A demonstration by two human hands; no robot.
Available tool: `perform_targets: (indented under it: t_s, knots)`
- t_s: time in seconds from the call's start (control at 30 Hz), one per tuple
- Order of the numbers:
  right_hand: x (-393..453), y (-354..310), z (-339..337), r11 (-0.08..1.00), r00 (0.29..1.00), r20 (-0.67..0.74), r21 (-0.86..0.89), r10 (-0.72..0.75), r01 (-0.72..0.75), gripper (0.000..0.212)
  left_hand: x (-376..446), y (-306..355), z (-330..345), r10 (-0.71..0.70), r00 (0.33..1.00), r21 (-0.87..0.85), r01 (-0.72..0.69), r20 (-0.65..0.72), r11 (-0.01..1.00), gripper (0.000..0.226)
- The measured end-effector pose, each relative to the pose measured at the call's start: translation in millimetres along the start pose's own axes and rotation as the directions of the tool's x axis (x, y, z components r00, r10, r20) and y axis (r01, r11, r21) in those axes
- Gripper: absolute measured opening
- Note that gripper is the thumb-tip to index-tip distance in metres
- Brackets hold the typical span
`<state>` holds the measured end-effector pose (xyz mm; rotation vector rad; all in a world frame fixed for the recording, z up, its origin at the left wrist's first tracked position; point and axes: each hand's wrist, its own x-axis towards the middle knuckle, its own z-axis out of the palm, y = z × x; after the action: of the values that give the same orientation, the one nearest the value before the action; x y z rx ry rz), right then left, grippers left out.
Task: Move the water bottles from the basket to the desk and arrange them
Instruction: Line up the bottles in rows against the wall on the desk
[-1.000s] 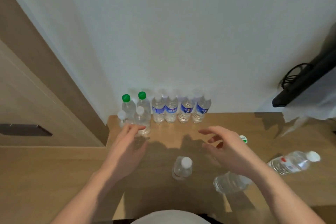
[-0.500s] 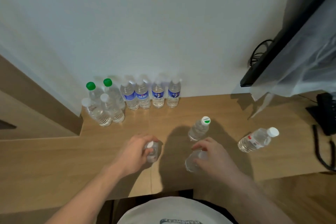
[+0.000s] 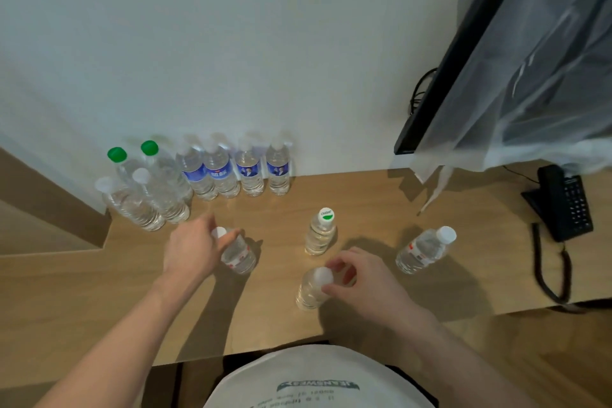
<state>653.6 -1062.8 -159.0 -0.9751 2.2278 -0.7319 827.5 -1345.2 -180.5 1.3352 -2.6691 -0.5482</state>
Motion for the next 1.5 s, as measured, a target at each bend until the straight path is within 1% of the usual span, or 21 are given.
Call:
perform_targets:
  t_s: [0.07,0.2,0.27,0.33,0.4,0.47,0.53,0.57,0.6,0.63,0.7,0.77,0.8,0.83,0.9,0.97,1.1,1.2,1.33,1.43,1.5]
  knots:
    - [-2,4,-3,1.000,1.000,0.025,-0.010,-0.008,0.009,0.029,3,3,-1,-0.015,1.000,0.023,0.015,0.000,1.000,0.056]
    - [-5,11,-8,1.000,0.998,0.060,0.007,0.009,-0.009,0.036,-2,7,-1,-0.014,1.000,0.025,0.014,0.007,1.000,0.056]
    - [-6,11,-9,1.000,0.996,0.084,0.021,0.001,-0.003,0.038,-8,10,0,-0.001,1.000,-0.009,0.001,-0.009,1.000,0.051]
    - [-6,10,-10,0.999,0.996,0.091,0.037,-0.007,0.003,0.040,-15,12,1,0.042,0.999,-0.028,-0.042,-0.012,0.999,0.041]
    - [-3,10,-17,0.995,1.000,0.019,0.098,-0.001,-0.001,0.040,-21,12,4,0.081,0.997,-0.049,-0.082,-0.009,0.995,0.030]
    - [2,15,-32,0.994,0.992,-0.125,0.112,0.011,0.003,0.038,-25,10,4,0.097,0.995,-0.055,-0.097,-0.006,0.994,0.024]
    - [6,26,-52,1.000,0.955,-0.295,-0.029,0.001,-0.010,0.040,-26,9,4,0.102,0.995,-0.052,-0.103,-0.010,0.993,0.025]
    - [9,35,-61,0.991,0.929,-0.369,-0.122,0.001,-0.049,0.043,-26,9,3,0.104,0.994,-0.050,-0.104,-0.015,0.993,0.027]
    - [11,47,-70,0.975,0.913,-0.408,-0.191,0.029,-0.116,0.047,-26,10,3,0.107,0.994,-0.048,-0.108,-0.020,0.993,0.029]
    - [13,56,-78,0.951,0.909,-0.408,-0.237,0.086,-0.196,0.050,-25,11,2,0.112,0.994,-0.047,-0.113,-0.022,0.993,0.030]
    - [15,72,-87,0.886,0.910,-0.350,-0.319,0.222,-0.338,0.055,-24,12,2,0.125,0.992,-0.044,-0.126,-0.020,0.991,0.030]
    - [18,88,-91,0.843,0.904,-0.280,-0.349,0.322,-0.409,0.054,-21,13,2,0.130,0.991,-0.041,-0.130,-0.010,0.991,0.028]
    - [20,95,-94,0.847,0.891,-0.272,-0.300,0.365,-0.438,0.048,-20,13,1,0.132,0.991,-0.039,-0.132,-0.005,0.990,0.026]
    - [21,102,-99,0.858,0.868,-0.275,-0.203,0.413,-0.472,0.039,-18,13,1,0.134,0.991,-0.039,-0.134,-0.002,0.990,0.025]
    - [21,110,-108,0.860,0.822,-0.318,-0.036,0.472,-0.508,0.019,-15,11,0,0.133,0.991,-0.049,-0.132,0.004,0.990,0.023]
    - [21,112,-116,0.867,0.807,-0.350,0.030,0.475,-0.497,0.010,-11,7,-2,0.126,0.992,-0.069,-0.125,0.012,0.990,0.023]
    - [33,88,-128,0.918,0.858,-0.331,0.070,0.391,-0.391,0.019,0,-6,-9,0.109,0.994,-0.118,-0.106,0.022,0.987,0.024]
    - [52,50,-139,0.958,0.894,-0.356,0.010,0.272,-0.288,0.021,12,-13,-20,0.105,0.994,-0.176,-0.102,0.008,0.979,0.027]
    - [81,-12,-144,0.983,0.913,-0.393,-0.094,0.108,-0.156,0.020,30,-18,-39,0.119,0.993,-0.172,-0.122,-0.029,0.978,0.026]
    - [104,-52,-142,0.989,0.928,-0.372,-0.133,0.004,-0.057,0.022,45,-27,-49,0.116,0.993,-0.161,-0.120,-0.032,0.980,0.025]
    - [119,-80,-136,0.990,0.944,-0.327,-0.143,-0.051,0.004,0.024,56,-34,-53,0.113,0.993,-0.148,-0.115,-0.027,0.982,0.028]
